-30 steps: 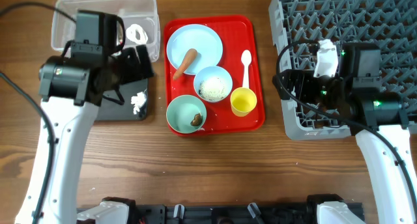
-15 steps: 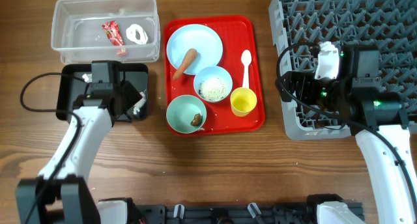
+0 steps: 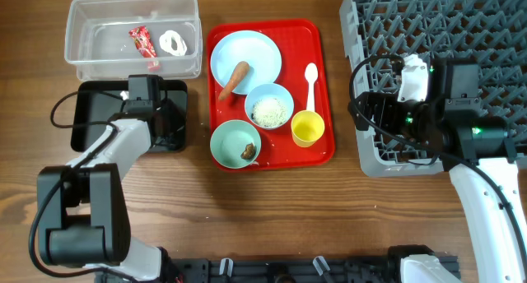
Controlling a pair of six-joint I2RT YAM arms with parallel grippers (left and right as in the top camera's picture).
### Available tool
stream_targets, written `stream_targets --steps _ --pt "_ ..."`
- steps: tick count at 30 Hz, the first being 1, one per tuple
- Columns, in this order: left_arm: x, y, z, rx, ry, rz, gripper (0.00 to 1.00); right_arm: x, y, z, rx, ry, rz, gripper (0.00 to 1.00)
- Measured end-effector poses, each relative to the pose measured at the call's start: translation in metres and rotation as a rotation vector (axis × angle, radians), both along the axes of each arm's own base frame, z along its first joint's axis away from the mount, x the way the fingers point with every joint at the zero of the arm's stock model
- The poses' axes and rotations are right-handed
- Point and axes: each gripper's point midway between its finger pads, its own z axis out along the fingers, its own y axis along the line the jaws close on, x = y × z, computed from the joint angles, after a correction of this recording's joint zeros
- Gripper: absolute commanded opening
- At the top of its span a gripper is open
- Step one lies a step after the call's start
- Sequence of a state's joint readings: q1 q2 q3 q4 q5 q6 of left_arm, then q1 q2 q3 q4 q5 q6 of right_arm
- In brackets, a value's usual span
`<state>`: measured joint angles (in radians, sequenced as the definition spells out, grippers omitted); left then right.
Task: Sort waste into correct bins and load items into the dishwasher rack
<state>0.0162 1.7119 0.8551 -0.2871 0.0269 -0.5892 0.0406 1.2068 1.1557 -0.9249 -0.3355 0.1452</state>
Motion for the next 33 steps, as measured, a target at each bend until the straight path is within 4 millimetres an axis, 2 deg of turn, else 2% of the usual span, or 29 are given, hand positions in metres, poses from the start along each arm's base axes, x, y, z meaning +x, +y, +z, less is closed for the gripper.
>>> stream_targets --steps 5,8,9,11,12,13,14,15,16,17,18,20,21,23,24,25,26,27,30,31,33 --pt "-0.004 -0.002 -0.002 -0.003 0.023 -0.02 0.04 0.0 0.0 0.0 0.0 0.0 0.0 1.0" --pt "-0.008 -0.004 0.013 0.005 0.043 -0.066 0.04 -0.001 0.0 0.0 0.0 0.002 0.0 1.0" --pt "0.0 -0.004 0.03 0.013 0.009 -0.088 0.04 -0.001 0.0 0.0 0.0 0.003 0.0 1.0" --pt "0.027 -0.004 0.082 0.044 -0.134 -0.131 0.04 -0.001 0.0 0.0 0.0 0.002 0.0 1.0" --pt "0.042 -0.004 0.11 0.064 -0.218 -0.15 0.04 -0.001 0.0 0.0 0.0 0.003 0.0 1.0" --pt "0.059 -0.003 0.146 0.091 -0.334 -0.17 0.04 -0.001 0.0 0.0 0.0 0.002 0.0 1.0" --pt "0.068 -0.003 0.168 0.107 -0.402 -0.181 0.04 -0.001 0.0 0.0 0.0 0.003 0.0 1.0" --pt "0.081 -0.003 0.198 0.141 -0.512 -0.202 0.04 -0.001 0.0 0.0 0.0 0.003 0.0 1.0" --pt "0.091 -0.003 0.218 0.17 -0.586 -0.22 0.04 0.0 0.0 0.0 0.0 0.001 0.0 1.0" --pt "0.097 -0.003 0.223 0.187 -0.615 -0.234 0.04 0.001 0.0 0.0 0.0 -0.003 0.0 1.0" --pt "0.108 -0.002 0.224 0.205 -0.646 -0.246 0.04 0.001 0.0 0.001 0.0 -0.006 0.0 1.0" --pt "0.122 0.001 0.202 0.219 -0.615 -0.261 0.04 0.003 0.0 0.002 0.001 -0.015 0.0 1.0" --pt "0.142 0.005 0.166 0.224 -0.535 -0.282 0.04 0.004 0.0 0.003 0.001 -0.019 0.0 1.0" --pt "0.151 0.007 0.132 0.217 -0.422 -0.306 0.04 0.004 0.0 0.002 0.001 -0.017 -0.001 1.0" --pt "0.165 0.008 0.125 0.22 -0.397 -0.321 0.11 0.005 0.0 0.003 0.002 -0.022 -0.001 1.0" --pt "0.177 0.008 0.122 0.224 -0.381 -0.333 0.52 0.004 0.0 0.003 0.003 -0.019 -0.004 1.0" --pt "0.189 0.009 0.126 0.231 -0.377 -0.343 0.71 0.004 0.0 0.002 0.005 -0.017 -0.007 1.0" --pt "0.199 0.009 0.133 0.246 -0.391 -0.357 1.0 0.004 0.0 0.002 0.006 -0.016 -0.007 1.0" --pt "0.215 0.01 0.163 0.267 -0.451 -0.362 1.0 0.004 0.0 0.002 0.007 -0.014 -0.009 1.0" --pt "0.217 0.01 0.167 0.269 -0.459 -0.362 1.0 0.004 0.0 0.002 0.007 -0.014 -0.009 1.0" --pt "0.212 0.01 0.163 0.265 -0.432 -0.367 1.0 0.004 0.0 0.002 0.007 -0.015 -0.009 1.0"
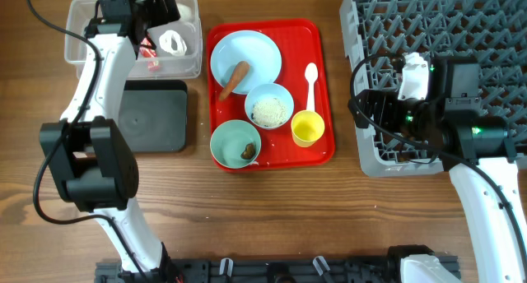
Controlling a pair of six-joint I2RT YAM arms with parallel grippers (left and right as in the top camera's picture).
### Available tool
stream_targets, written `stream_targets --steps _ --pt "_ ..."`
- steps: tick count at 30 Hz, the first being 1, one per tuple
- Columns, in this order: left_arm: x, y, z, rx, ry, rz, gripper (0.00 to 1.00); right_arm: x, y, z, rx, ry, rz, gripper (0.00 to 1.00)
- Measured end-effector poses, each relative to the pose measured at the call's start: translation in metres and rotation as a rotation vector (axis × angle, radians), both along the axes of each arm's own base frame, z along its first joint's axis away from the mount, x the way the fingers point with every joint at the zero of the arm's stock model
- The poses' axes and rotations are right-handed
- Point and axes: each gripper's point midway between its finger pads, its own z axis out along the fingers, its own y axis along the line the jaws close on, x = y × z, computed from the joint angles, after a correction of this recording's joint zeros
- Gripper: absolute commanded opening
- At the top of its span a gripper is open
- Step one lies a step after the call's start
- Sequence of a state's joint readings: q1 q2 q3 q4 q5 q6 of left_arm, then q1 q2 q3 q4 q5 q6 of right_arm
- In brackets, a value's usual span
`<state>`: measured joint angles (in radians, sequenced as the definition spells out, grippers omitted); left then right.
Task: Sort waste into correct bins and load items into the dishwasher rack
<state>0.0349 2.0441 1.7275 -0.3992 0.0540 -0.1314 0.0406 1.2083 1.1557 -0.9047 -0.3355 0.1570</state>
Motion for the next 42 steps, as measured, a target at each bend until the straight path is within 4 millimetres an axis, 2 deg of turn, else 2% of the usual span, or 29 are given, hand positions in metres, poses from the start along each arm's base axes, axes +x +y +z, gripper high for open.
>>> stream_targets --steps 4,8,9,12,14,15,16,18,19,21,24,30,35,37,42 --pt "-0.009 0.0 -0.008 0.006 0.057 -0.007 1.0 0.0 0.0 0.0 0.0 0.0 0.0 1.0" --pt "-0.012 -0.005 -0.002 0.043 0.074 -0.048 1.0 0.0 0.0 0.0 0.0 0.0 0.0 1.0" --pt "-0.015 -0.012 0.003 0.072 0.091 -0.086 1.0 0.0 0.0 0.0 0.0 0.0 0.0 1.0" --pt "-0.022 -0.054 0.015 0.164 0.104 -0.25 1.0 0.0 0.0 0.0 0.0 0.0 0.0 1.0" --pt "-0.033 -0.103 0.016 0.237 0.116 -0.405 0.98 0.0 0.0 0.0 0.002 0.001 -0.003 1.0" --pt "-0.039 -0.12 0.014 0.256 0.124 -0.455 0.97 0.0 0.0 0.0 0.002 0.001 -0.004 1.0" --pt "-0.052 -0.157 0.007 0.288 0.141 -0.558 0.97 0.0 0.0 0.0 0.004 0.003 -0.006 1.0" --pt "-0.061 -0.184 -0.004 0.303 0.159 -0.627 0.97 0.0 0.0 0.0 0.004 0.004 -0.006 1.0" --pt "-0.065 -0.193 -0.015 0.308 0.182 -0.653 0.93 0.0 0.0 0.0 0.004 0.004 -0.006 1.0" --pt "-0.072 -0.195 -0.047 0.314 0.269 -0.682 0.93 -0.003 0.0 -0.002 0.004 0.016 -0.006 1.0" --pt "-0.083 -0.191 -0.076 0.322 0.363 -0.708 0.93 -0.003 0.0 -0.002 0.004 0.018 -0.006 1.0" --pt "-0.097 -0.197 -0.089 0.303 0.399 -0.791 0.9 -0.003 0.0 -0.002 0.003 0.019 -0.005 1.0" --pt "-0.113 -0.193 -0.113 0.293 0.457 -0.813 0.78 -0.005 0.0 -0.004 0.002 0.03 -0.005 1.0" --pt "-0.114 -0.192 -0.12 0.289 0.458 -0.812 0.75 -0.006 0.0 -0.004 0.002 0.033 -0.005 1.0" --pt "-0.108 -0.19 -0.128 0.284 0.43 -0.798 0.57 -0.006 0.0 -0.004 0.002 0.033 -0.005 0.99"
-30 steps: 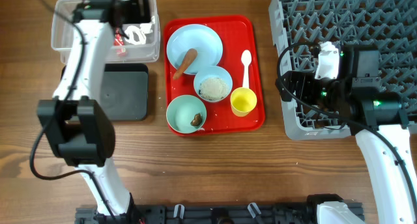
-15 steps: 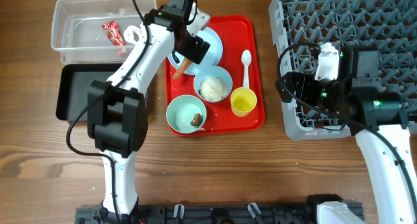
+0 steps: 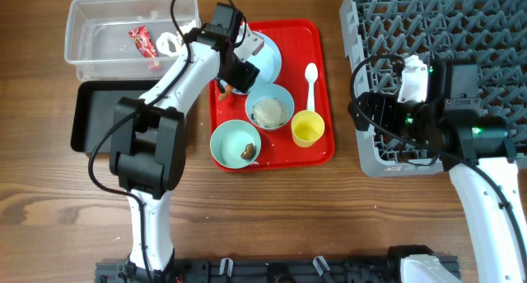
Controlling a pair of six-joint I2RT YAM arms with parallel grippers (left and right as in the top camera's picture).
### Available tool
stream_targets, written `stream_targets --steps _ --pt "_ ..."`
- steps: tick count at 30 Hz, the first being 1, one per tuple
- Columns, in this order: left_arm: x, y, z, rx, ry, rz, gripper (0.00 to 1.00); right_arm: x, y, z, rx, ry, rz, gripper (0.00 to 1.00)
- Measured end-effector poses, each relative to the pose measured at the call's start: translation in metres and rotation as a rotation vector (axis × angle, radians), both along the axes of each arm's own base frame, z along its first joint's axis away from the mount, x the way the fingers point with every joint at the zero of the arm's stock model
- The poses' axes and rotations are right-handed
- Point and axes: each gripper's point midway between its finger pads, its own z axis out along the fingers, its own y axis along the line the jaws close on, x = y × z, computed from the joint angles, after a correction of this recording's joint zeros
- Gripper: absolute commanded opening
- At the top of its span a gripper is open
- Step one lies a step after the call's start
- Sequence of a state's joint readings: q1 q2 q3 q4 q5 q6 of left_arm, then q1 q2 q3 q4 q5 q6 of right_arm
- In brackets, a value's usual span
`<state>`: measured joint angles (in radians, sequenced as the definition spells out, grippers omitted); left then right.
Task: Sort waste into correct bins and load items into the dishwasher rack
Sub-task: 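Grasp the carrot on the blue plate with the left gripper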
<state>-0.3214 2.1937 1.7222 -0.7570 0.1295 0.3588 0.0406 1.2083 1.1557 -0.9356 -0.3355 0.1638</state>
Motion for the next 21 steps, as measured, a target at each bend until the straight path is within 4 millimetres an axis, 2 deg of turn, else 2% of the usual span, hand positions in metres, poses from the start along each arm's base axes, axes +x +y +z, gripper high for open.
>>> stream_targets --steps 4,7,10,13,21 --pt "0.003 -0.001 -0.002 -0.009 -0.012 0.013 0.49 0.0 0.0 0.0 0.0 0.0 0.0 1.0" --pt "0.004 -0.001 -0.007 -0.012 -0.004 0.029 0.39 0.0 0.0 0.0 0.0 0.0 0.0 1.0" --pt "0.0 0.001 -0.03 0.001 0.043 0.041 0.3 0.0 0.0 0.0 0.0 0.0 0.0 1.0" --pt "0.0 0.001 -0.03 -0.001 0.042 0.047 0.06 0.0 0.0 0.0 0.0 0.0 0.0 1.0" --pt "0.004 0.002 -0.025 -0.007 0.042 0.1 0.04 0.0 0.0 0.0 0.0 0.0 0.0 1.0"
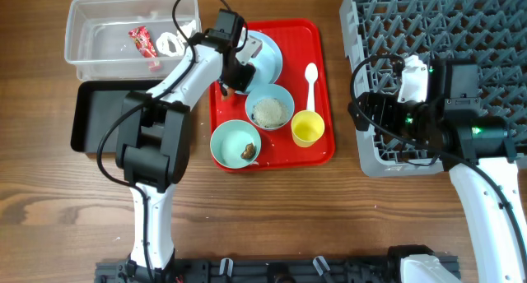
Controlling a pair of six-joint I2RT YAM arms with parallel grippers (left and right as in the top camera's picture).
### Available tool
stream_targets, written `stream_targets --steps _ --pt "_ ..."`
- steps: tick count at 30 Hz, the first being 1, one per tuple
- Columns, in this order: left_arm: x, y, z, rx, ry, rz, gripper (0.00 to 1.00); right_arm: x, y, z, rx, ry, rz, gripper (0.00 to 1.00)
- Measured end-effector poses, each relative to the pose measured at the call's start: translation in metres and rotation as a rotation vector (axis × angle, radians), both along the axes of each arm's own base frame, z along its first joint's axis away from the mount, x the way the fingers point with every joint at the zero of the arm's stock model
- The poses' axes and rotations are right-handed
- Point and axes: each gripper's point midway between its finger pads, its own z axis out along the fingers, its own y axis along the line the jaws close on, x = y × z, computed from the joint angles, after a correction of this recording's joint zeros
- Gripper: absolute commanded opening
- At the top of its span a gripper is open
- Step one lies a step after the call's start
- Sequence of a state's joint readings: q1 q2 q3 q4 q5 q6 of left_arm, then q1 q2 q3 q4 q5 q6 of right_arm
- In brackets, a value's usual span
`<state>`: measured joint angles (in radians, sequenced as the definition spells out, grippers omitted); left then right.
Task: Sort waste into correct bins and load items into the dishwasher rack
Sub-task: 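Grasp the carrot on the blue plate with the left gripper, then move the carrot with the left gripper onto the black tray and release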
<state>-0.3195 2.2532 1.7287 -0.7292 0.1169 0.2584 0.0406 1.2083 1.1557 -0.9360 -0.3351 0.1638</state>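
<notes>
On the red tray [323, 36] a pale blue plate [265, 54] holds a carrot, of which only the orange tip [221, 89] shows. My left gripper [234, 74] is down over that carrot, and its body hides the fingers. Also on the tray are a blue bowl of rice [269, 109], a green bowl with a brown scrap [235, 143], a yellow cup [307, 128] and a white spoon [311, 77]. My right gripper [368, 112] hangs at the left edge of the grey dishwasher rack [436, 24], holding nothing I can see.
A clear bin [99, 36] at the back left contains a red wrapper [142, 41] and a white ring-shaped scrap [169, 43]. A black bin [99, 114] sits in front of it, left of the tray. Cables loop over the rack's left edge.
My left gripper has shifted slightly left and sits closer over the carrot on the blue plate. The right arm and everything on the tray stayed where they were.
My left gripper was first over the black bin, then at the clear bin by the white scrap. Later it had crossed to the tray above the plate's carrot, and now it sits on the carrot. The right arm has stayed at the rack throughout.
</notes>
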Motion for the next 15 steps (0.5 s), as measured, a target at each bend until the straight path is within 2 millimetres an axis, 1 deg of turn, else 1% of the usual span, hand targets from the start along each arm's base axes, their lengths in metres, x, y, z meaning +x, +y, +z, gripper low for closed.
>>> stream_targets --steps 2,4,6,7,8,9,10,11,12,13,14,15 --pt "0.005 0.001 0.008 -0.004 -0.014 0.034 0.04 0.0 0.0 0.0 0.0 0.0 0.0 1.0" --pt "0.011 0.002 0.022 -0.019 -0.041 0.066 0.04 0.0 0.0 0.0 0.0 0.0 0.0 1.0" --pt "0.017 0.006 0.057 -0.051 -0.101 0.11 0.04 0.0 0.0 0.0 0.0 0.0 0.0 1.0" --pt "0.021 0.012 0.084 -0.073 -0.141 0.146 0.04 0.0 0.0 0.0 0.0 0.0 0.0 1.0" --pt "0.021 0.018 0.106 -0.091 -0.169 0.182 0.04 0.0 0.0 0.0 0.0 0.0 0.0 1.0" --pt "0.02 0.03 0.128 -0.105 -0.187 0.244 0.04 0.0 0.0 0.0 0.0 0.0 0.0 1.0" --pt "0.014 0.044 0.143 -0.109 -0.184 0.317 0.04 0.0 0.0 0.0 0.0 0.0 0.0 1.0" --pt "0.005 0.066 0.158 -0.107 -0.168 0.428 0.04 0.0 0.0 0.0 0.0 0.0 0.0 1.0" --pt "-0.001 0.086 0.168 -0.11 -0.161 0.528 0.04 0.0 0.0 0.0 0.0 0.0 0.0 1.0" --pt "-0.008 0.102 0.173 -0.104 -0.145 0.6 0.04 0.0 0.0 0.0 0.0 0.0 0.0 1.0" --pt "-0.024 0.134 0.179 -0.097 -0.101 0.755 0.04 0.0 0.0 0.0 -0.002 -0.001 0.002 1.0" --pt "-0.033 0.157 0.183 -0.101 -0.082 0.861 0.04 0.0 0.0 0.0 -0.004 -0.001 0.002 1.0"
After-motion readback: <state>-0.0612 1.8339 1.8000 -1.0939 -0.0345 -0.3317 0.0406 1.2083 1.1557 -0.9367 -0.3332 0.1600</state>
